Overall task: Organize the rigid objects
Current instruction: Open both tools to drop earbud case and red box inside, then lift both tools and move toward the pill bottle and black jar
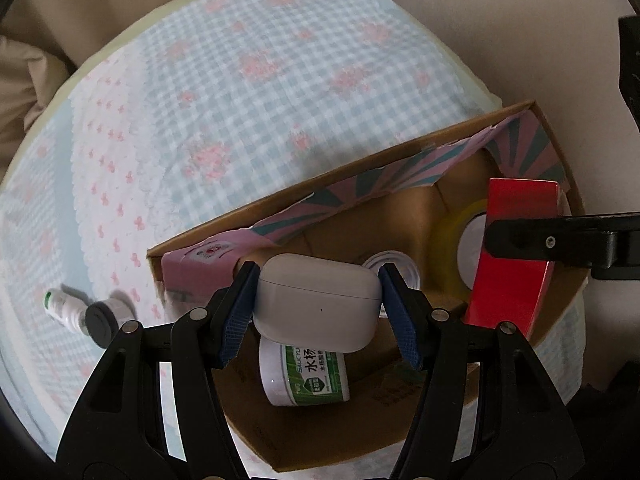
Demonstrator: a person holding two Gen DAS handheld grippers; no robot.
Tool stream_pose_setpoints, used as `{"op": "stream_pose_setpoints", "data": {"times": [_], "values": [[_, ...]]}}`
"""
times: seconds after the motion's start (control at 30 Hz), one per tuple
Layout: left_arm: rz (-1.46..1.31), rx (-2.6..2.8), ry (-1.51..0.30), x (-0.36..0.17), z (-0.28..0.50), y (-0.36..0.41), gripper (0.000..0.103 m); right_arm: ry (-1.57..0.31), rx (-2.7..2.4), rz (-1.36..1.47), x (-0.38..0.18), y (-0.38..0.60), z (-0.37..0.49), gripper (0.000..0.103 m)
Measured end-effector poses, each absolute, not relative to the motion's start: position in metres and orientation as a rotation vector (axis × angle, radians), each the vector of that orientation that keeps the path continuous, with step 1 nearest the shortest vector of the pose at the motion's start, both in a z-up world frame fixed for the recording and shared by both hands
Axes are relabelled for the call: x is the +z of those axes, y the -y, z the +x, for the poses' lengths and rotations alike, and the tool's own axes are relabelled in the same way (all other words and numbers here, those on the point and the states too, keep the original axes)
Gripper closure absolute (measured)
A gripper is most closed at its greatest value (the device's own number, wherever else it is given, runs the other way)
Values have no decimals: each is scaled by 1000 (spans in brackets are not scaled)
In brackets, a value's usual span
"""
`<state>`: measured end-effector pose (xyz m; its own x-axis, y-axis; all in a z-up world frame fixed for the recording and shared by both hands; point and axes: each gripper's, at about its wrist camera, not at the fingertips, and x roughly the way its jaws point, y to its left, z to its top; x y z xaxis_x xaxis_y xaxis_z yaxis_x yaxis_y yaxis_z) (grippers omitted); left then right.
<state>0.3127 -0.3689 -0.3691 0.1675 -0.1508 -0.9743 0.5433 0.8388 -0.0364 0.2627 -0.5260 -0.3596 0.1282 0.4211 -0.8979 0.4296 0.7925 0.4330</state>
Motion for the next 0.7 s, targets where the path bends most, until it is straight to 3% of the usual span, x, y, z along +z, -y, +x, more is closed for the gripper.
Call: {"op": "stream_pose_setpoints", "data": {"times": [0.1, 0.13, 0.17, 0.27, 0.7], "values": [[359, -502, -1328, -367, 315, 371, 44, -1526, 1, 702, -366, 521, 269, 65], [376, -491, -1324, -365, 315, 372, 29, -1540, -2, 680, -368, 519, 271, 64], [381, -491, -1317, -361, 315, 371, 0, -1546, 2, 653, -369, 518, 274, 58], [348, -511, -1300, -353, 314, 365, 0, -1525, -10, 674, -365, 526, 272, 0], [334, -464, -1274, -329, 297, 336, 0, -1452, -36, 566, -342, 520, 250, 0]]}}
